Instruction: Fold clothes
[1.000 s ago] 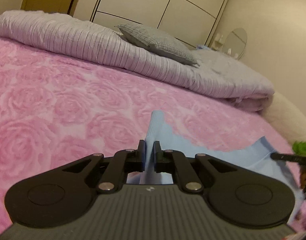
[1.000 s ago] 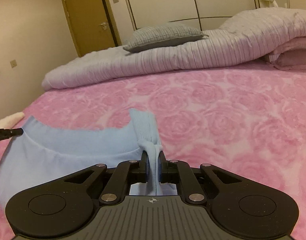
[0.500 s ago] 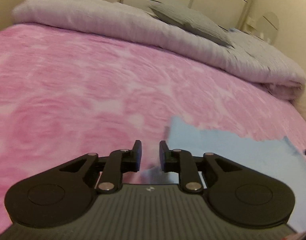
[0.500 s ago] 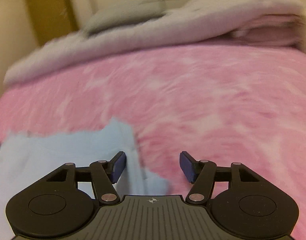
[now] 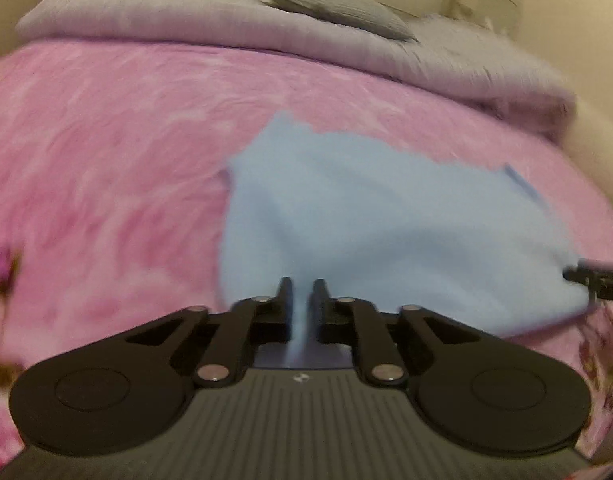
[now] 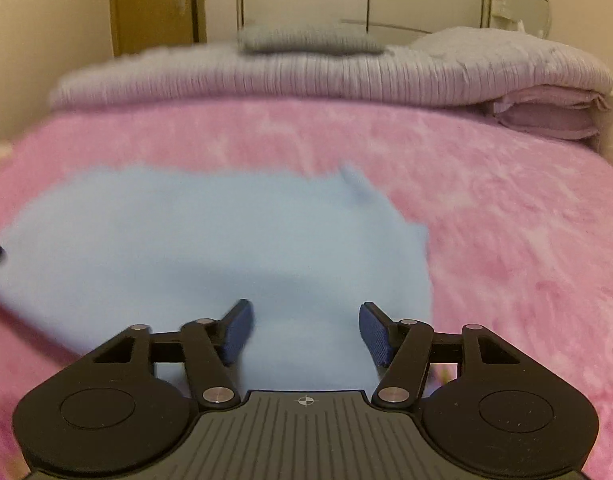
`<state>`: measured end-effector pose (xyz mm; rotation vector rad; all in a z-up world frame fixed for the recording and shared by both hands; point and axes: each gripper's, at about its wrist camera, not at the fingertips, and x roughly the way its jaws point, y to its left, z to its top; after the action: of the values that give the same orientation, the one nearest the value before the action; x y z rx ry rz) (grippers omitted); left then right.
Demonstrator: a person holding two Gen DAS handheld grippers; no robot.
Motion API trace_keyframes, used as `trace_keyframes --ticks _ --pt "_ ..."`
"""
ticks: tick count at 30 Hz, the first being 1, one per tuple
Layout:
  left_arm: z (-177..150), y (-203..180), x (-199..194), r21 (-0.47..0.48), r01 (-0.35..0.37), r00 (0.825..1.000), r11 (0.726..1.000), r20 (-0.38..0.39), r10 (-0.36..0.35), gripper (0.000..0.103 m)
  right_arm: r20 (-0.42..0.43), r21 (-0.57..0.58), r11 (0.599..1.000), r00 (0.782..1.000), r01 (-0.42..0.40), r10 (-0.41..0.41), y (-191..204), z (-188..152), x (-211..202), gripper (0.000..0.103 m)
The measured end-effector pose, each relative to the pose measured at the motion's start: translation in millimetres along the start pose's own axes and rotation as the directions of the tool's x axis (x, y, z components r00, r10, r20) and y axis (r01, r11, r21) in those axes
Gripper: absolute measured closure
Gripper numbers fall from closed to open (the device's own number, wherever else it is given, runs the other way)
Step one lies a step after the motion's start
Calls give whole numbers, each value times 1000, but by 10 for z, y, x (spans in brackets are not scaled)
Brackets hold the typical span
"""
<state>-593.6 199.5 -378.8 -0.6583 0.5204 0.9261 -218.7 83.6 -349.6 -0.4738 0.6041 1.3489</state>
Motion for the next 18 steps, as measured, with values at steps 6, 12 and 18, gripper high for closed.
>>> trace_keyframes --ticks 6,12,18 --pt "58 47 -199 17 -87 996 996 -19 87 101 -42 148 985 996 87 -81 -405 -27 -110 44" --pt "344 -393 -120 111 7 1000 994 17 -9 100 42 172 983 997 62 -70 -298 283 -384 44" --pt "364 -777 531 214 19 999 977 -36 -12 95 37 69 997 999 15 -18 46 432 10 44"
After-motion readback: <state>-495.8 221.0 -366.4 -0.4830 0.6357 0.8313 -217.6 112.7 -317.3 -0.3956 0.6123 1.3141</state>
